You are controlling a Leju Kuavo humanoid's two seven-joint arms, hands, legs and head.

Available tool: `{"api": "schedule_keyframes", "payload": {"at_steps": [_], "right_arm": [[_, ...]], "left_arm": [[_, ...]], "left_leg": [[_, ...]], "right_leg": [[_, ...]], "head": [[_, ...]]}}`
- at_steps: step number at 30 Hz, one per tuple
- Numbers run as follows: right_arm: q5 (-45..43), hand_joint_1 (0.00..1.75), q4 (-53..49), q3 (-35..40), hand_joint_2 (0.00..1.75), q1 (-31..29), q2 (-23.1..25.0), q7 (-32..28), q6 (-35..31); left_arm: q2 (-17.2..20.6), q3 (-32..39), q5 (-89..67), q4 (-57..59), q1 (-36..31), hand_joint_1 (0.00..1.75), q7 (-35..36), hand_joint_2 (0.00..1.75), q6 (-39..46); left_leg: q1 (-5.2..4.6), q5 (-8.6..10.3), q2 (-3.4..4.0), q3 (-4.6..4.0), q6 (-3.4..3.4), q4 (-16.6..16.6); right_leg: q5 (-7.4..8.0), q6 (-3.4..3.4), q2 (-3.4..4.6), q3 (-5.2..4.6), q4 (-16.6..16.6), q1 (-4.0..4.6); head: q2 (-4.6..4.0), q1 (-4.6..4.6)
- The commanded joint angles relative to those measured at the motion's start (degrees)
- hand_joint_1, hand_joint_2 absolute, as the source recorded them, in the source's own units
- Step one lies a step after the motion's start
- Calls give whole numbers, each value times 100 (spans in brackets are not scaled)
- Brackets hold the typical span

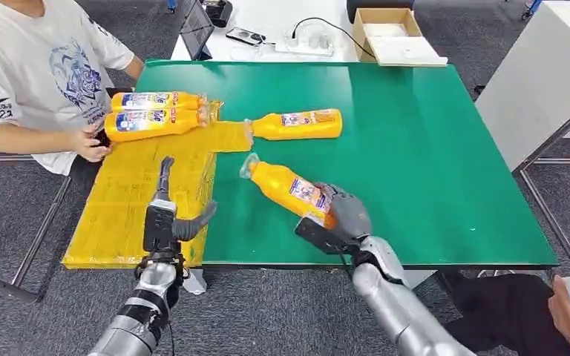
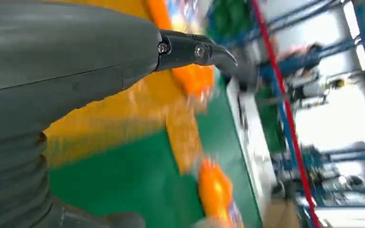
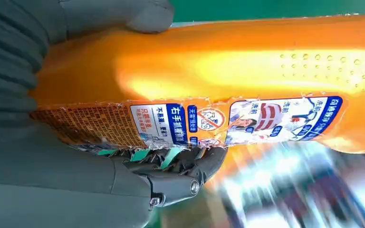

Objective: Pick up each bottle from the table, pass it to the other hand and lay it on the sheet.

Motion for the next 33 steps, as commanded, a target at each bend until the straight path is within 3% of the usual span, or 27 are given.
{"api": "schedule_keyframes", "payload": {"at_steps": [1,6,13,27,33], "right_arm": [[77,175,-1626,-1326,175,642,556,-733,-1078],[26,175,-1623,-1530,175,733,628,-1147,-1467],[-201,175,-1139,-1380,175,774,643,-1595,-1045],[-205,175,-1096,-1364,175,781,664,-1622,-1025],[-481,175,-657,-1215,175,707,878,-2046,-736]], "left_arm": [[-354,296,409,-104,-169,0,308,175,-865],[-413,115,714,-272,-146,0,481,175,-1427],[-343,49,1434,-608,-90,0,816,175,-2267],[-337,23,1437,-640,-73,0,818,175,-2272],[-359,-395,1943,-930,88,0,1040,175,-3213]], "left_leg": [[2,-18,-2,12,4,9],[-1,-9,2,-13,2,3],[0,-13,9,-4,0,1],[2,-21,13,8,3,1],[0,-10,10,-18,1,-2]], "right_leg": [[-18,-13,-12,16,2,5],[-9,-11,-6,-10,0,-6],[-9,-14,0,-5,-4,-3],[-15,-18,1,8,-7,0],[-5,-9,4,-18,-7,-4]], "head": [[0,0],[0,2],[0,-2],[0,0],[0,0]]}}
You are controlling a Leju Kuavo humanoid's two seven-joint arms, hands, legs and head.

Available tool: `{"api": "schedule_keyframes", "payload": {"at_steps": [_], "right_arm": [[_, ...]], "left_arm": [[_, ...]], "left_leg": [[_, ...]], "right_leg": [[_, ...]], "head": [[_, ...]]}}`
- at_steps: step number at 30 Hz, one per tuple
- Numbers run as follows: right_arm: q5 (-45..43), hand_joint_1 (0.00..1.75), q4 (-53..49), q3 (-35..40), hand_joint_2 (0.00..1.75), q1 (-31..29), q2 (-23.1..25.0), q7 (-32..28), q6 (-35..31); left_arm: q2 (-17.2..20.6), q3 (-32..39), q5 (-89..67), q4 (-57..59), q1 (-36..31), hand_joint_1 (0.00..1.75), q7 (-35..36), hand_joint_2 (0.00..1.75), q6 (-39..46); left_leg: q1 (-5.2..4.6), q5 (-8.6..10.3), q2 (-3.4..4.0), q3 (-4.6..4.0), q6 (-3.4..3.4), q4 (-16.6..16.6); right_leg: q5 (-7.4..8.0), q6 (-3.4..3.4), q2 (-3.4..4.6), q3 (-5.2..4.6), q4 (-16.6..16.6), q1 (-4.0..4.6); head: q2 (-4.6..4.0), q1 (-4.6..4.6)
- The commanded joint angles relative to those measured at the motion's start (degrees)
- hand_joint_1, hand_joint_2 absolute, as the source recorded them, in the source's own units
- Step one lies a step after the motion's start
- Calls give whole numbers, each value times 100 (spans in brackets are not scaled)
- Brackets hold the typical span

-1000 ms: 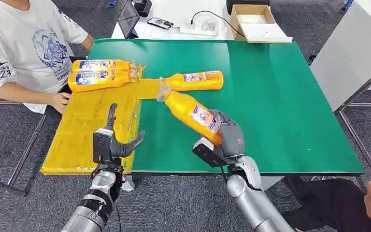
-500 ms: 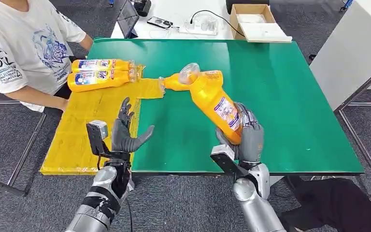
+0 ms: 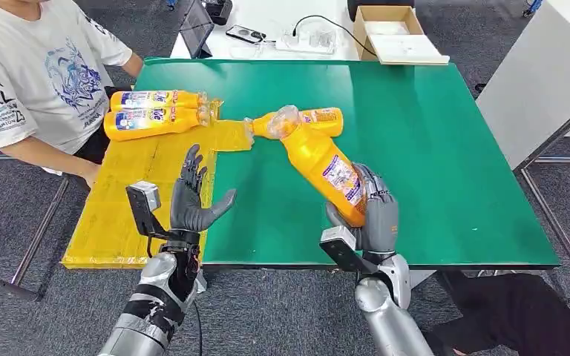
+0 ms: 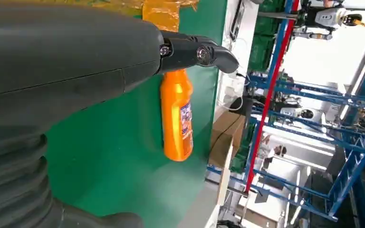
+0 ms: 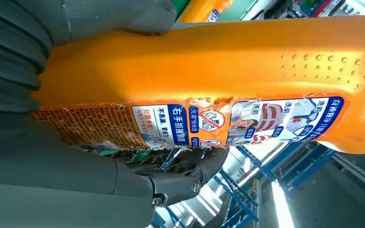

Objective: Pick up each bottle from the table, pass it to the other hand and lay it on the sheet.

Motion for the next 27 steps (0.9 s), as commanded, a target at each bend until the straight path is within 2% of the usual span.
{"api": "schedule_keyframes", "payload": {"at_steps": [1,8,11,16,21,27], "right_arm": [[-386,175,831,151,175,-294,303,-474,192],[-312,175,1375,929,175,-919,436,-474,-188],[-308,175,1704,1263,175,-1080,527,-474,-180],[-277,175,2098,1672,175,-1117,535,-474,-253],[-355,175,2300,1871,175,-1125,565,-474,-201],[-535,175,2551,2538,175,-973,617,-474,288]], "left_arm": [[16,-627,534,-196,66,0,260,175,-1028],[-44,-928,968,424,-175,0,411,175,-1679],[-83,-1041,1048,596,-249,0,363,175,-1822],[-92,-1120,1172,688,-271,0,387,175,-1928],[-92,-1178,1208,759,-278,0,399,175,-2011],[-128,-1181,1258,944,-399,0,341,175,-1915]], "left_leg": [[6,-14,14,32,-1,-2],[1,-17,40,29,1,4],[0,-4,15,9,0,-2],[4,-14,19,37,-1,-4],[2,-8,10,22,0,-3],[3,-7,6,20,0,-5]], "right_leg": [[-9,-16,6,30,-7,9],[-3,-15,31,20,1,6],[0,-9,9,5,-1,3],[-9,-18,8,33,-6,9],[-7,-11,2,19,-5,5],[-6,-12,-1,19,-6,6]], "head": [[0,0],[0,0],[0,2],[0,0],[0,0],[0,2]]}}
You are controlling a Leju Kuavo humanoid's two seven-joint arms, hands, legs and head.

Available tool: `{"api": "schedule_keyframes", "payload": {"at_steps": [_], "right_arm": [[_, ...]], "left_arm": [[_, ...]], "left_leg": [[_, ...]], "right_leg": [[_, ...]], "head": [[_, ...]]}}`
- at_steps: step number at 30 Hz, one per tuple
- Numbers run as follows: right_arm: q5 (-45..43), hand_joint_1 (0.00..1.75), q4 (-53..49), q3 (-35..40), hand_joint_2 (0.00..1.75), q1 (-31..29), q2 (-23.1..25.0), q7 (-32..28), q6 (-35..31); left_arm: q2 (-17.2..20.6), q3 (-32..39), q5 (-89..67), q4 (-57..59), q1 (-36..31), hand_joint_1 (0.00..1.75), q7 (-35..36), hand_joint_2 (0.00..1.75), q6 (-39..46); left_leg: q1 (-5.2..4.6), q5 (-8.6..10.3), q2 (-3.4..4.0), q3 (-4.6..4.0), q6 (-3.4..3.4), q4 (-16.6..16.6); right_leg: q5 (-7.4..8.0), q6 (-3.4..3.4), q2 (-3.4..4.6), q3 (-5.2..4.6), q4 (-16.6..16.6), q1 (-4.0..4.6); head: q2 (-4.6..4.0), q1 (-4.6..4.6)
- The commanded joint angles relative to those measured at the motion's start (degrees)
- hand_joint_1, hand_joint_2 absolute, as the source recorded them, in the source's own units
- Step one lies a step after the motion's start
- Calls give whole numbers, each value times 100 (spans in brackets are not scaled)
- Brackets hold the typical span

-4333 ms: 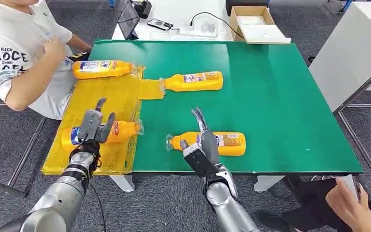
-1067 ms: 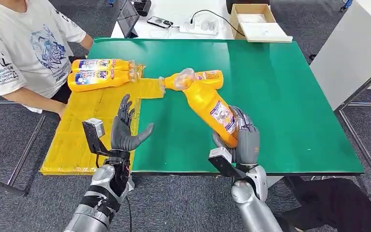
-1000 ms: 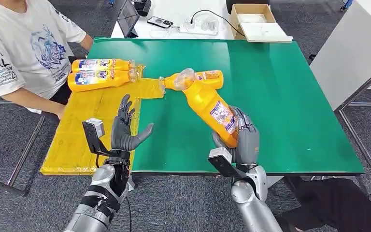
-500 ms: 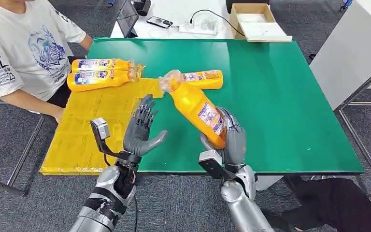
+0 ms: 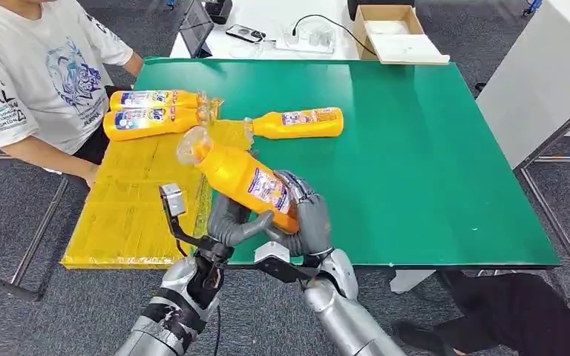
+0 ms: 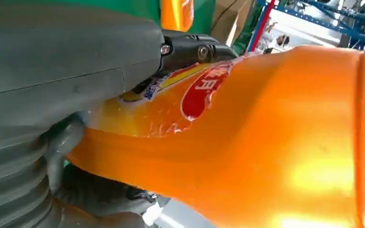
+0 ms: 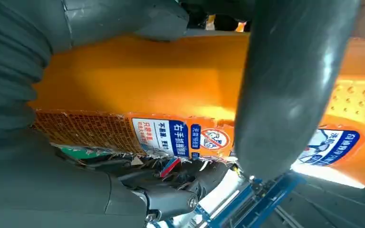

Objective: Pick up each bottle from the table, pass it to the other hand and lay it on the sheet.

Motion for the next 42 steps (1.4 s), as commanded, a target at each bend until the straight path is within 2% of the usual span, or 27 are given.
{"api": "schedule_keyframes", "payload": {"at_steps": [1,6,14,15,16,22,23,24,38,39,40,41,42], "right_arm": [[-189,175,958,1093,175,-126,6,13,465],[-431,175,958,1457,175,138,-90,13,920],[-451,175,1082,1548,175,82,-51,13,1074],[-417,175,1123,1545,175,47,-22,13,1078],[-412,175,1129,1537,175,41,-14,13,1078],[-211,175,1284,1358,175,-93,69,13,909],[-151,175,1380,1276,175,-136,115,13,897],[-113,175,1393,1259,175,-152,120,13,853],[183,175,1636,856,175,-346,276,168,726],[194,113,1649,814,175,-357,293,203,681],[220,0,1653,767,175,-373,319,237,605],[227,0,1634,748,175,-390,324,266,662],[219,0,1566,700,0,-374,325,281,632]], "left_arm": [[44,-206,104,649,-391,0,-12,175,29],[38,21,340,417,-359,0,32,175,132],[-11,73,557,262,-304,0,67,175,-57],[-12,62,540,212,-291,77,58,175,-21],[-12,53,567,204,-287,175,75,175,-66],[-15,-79,599,88,-223,175,119,175,-221],[-8,-121,580,61,-210,175,126,175,-221],[-3,-145,554,57,-207,175,118,175,-220],[-30,-270,286,-53,-185,175,-56,175,50],[-21,-275,217,-85,-185,175,-103,175,122],[5,-286,-50,-156,-189,175,-233,175,431],[51,-317,-468,-252,-206,175,-424,175,903],[62,-320,-715,-293,-221,175,-515,175,1227]], "left_leg": [[4,-5,3,19,-1,-3],[6,-8,-4,26,0,-4],[9,-11,-10,27,0,1],[8,-9,-9,26,-1,1],[7,-5,-8,15,-1,0],[4,-2,-5,8,0,-1],[9,-13,-9,28,0,5],[6,-3,-5,10,0,0],[6,-8,-8,21,0,4],[6,-6,-8,14,0,3],[6,-12,-7,28,0,6],[5,-8,-8,20,0,4],[6,-4,-3,11,0,3]], "right_leg": [[-3,-9,-1,18,-6,6],[-8,-12,-9,28,-8,8],[-14,-15,-20,31,-5,10],[-13,-15,-19,28,-4,9],[-8,-11,-16,16,-5,8],[-4,-8,-12,6,-3,4],[-15,-16,-20,31,-2,11],[-5,-9,-12,9,-3,6],[-13,-14,-19,22,0,7],[-9,-12,-17,15,0,7],[-16,-16,-19,29,2,8],[-12,-14,-18,20,1,7],[-7,-11,-13,9,0,6]], "head": [[0,0],[0,2],[0,0],[0,0],[0,0],[0,0],[0,2],[0,0],[0,0],[0,0],[0,0],[0,-2],[0,2]]}}
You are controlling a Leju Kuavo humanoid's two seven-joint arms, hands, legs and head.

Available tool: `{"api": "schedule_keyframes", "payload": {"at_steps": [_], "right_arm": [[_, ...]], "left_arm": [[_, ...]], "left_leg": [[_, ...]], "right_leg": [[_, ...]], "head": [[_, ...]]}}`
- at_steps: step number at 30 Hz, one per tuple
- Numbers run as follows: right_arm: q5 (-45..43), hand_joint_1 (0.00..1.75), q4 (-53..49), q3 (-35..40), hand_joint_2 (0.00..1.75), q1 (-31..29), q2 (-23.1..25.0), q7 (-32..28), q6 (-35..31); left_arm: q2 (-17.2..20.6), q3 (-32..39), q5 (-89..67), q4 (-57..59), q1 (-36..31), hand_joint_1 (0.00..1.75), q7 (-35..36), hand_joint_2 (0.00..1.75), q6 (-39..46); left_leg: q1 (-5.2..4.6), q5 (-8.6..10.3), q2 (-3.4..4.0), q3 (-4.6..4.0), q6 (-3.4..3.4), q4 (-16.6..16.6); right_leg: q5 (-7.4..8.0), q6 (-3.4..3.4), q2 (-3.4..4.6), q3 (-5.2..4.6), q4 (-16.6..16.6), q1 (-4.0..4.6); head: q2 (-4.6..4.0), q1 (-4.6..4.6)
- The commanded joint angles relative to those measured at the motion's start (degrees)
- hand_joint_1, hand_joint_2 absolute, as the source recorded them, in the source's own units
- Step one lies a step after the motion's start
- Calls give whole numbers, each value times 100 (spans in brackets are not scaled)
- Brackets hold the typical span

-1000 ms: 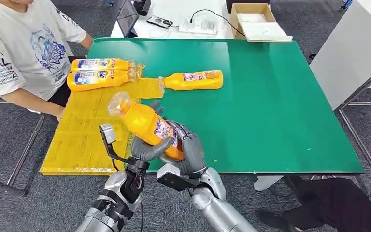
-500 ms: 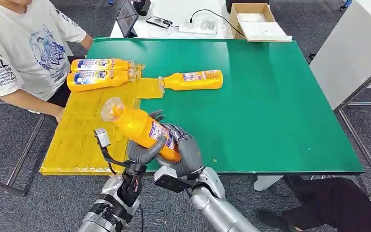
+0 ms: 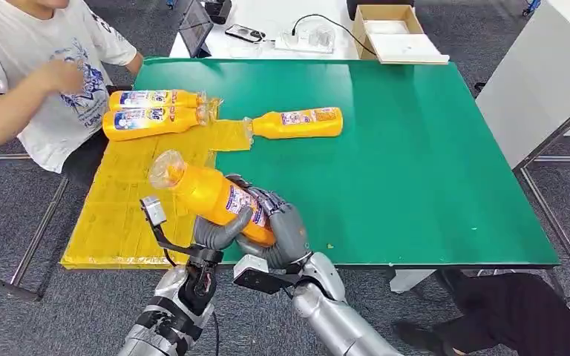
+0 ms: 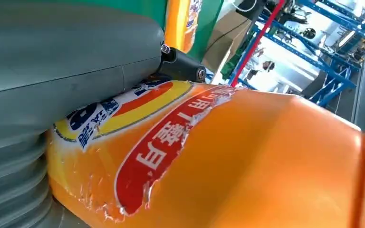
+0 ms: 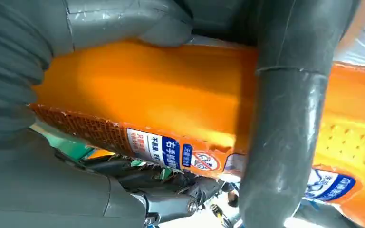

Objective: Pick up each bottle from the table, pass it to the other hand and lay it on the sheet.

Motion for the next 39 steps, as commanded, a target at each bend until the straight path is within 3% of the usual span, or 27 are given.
{"api": "schedule_keyframes", "payload": {"at_steps": [1,5,9,13,20,21,26,31,35,39], "right_arm": [[183,0,558,-41,0,-83,163,177,-31],[-198,0,-714,-329,0,253,29,122,186],[-516,0,-1693,-542,0,498,-60,125,213],[-694,0,-2034,-635,0,589,-88,135,256],[-888,0,-2144,-686,0,661,-72,27,249],[-962,0,-2189,-698,0,680,-65,-48,224],[-985,0,-2239,-675,0,692,-82,-42,233],[-1150,0,-2478,-652,0,737,-152,-62,26],[-1304,0,-2599,-704,0,758,-191,-62,78],[-1318,0,-2580,-723,0,748,-185,-62,129]], "left_arm": [[101,-534,-1571,-314,-504,175,-545,175,1636],[281,-165,-3211,-269,-808,175,-957,175,3985],[448,417,-3787,308,-1193,175,-1057,175,5026],[523,872,-3720,886,-1456,175,-1116,175,5104],[722,933,-4436,1635,-1671,175,-1027,175,5836],[778,1163,-5757,1831,-1728,175,-466,175,6096],[797,1399,-5720,2150,-1843,175,-785,175,6096],[1273,1347,-9358,2794,-1969,175,1221,175,6096],[1581,1169,-10031,3505,-2080,175,1610,175,6096],[1590,1163,-10093,3785,-2133,175,1664,175,5955]], "left_leg": [[6,-12,-14,23,0,8],[4,-6,-6,7,0,5],[5,-4,-2,9,-2,2],[3,-9,2,27,-3,0],[5,-5,-2,25,0,-3],[5,-3,-6,21,-1,-3],[6,-7,4,27,-3,-2],[3,-1,4,18,-2,-5],[5,-8,19,31,-2,-4],[7,-5,16,21,-2,-2]], "right_leg": [[-16,-17,-21,32,4,10],[-7,-12,-10,14,4,7],[-4,-13,-5,14,2,7],[-8,-16,0,32,1,10],[-7,-11,-6,32,-2,6],[-7,-11,-8,29,-2,5],[-6,-15,1,31,0,8],[-2,-9,3,19,-2,5],[-4,-13,14,29,-2,7],[-5,-12,3,21,-1,8]], "head": [[0,0],[0,2],[0,4],[0,2],[0,4],[0,4],[0,2],[0,4],[0,4],[0,4]]}}
